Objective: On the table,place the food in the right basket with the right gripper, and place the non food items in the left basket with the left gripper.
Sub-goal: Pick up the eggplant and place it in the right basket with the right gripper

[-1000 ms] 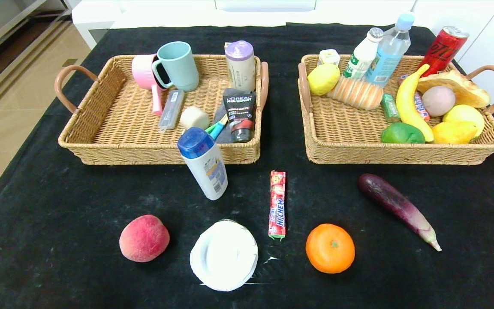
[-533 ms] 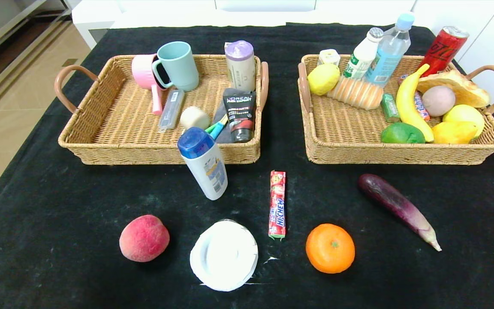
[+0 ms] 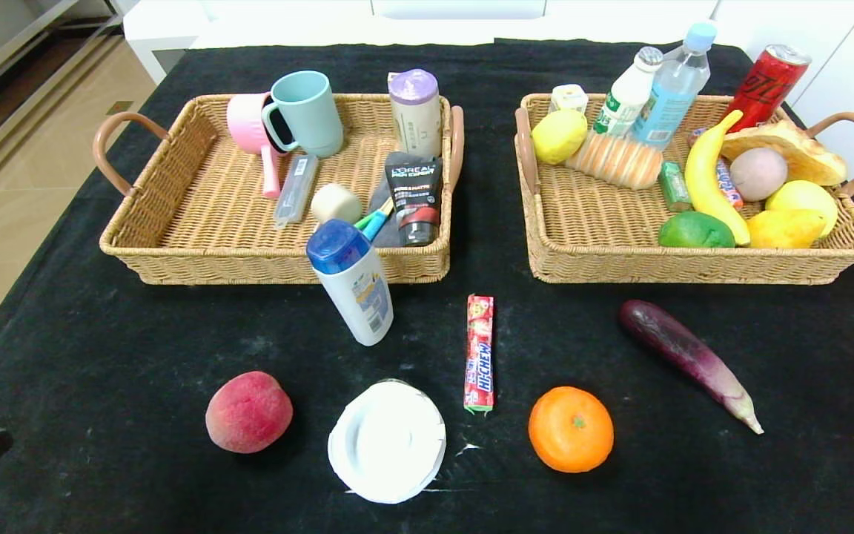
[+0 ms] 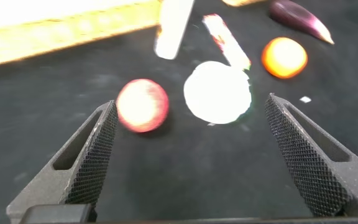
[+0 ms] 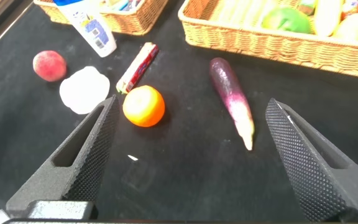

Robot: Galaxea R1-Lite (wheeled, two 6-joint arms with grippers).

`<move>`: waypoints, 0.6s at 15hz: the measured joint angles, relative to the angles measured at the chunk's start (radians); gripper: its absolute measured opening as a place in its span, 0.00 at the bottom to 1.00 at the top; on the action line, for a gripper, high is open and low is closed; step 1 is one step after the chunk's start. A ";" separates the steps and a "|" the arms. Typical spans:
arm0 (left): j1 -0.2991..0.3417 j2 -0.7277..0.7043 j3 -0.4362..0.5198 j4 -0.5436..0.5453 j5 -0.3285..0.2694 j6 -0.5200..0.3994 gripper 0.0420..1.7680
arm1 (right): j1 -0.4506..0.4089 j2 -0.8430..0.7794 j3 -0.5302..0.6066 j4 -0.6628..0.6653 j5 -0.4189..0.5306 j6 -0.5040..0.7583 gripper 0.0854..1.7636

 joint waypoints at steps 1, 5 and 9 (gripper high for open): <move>-0.035 0.040 -0.012 -0.016 -0.001 -0.001 0.97 | 0.002 0.023 -0.007 0.000 0.006 -0.001 0.97; -0.128 0.207 -0.086 -0.100 -0.002 0.001 0.97 | 0.023 0.118 -0.042 -0.001 0.061 -0.001 0.97; -0.203 0.353 -0.160 -0.130 -0.002 0.003 0.97 | 0.136 0.211 -0.068 -0.007 0.037 0.003 0.97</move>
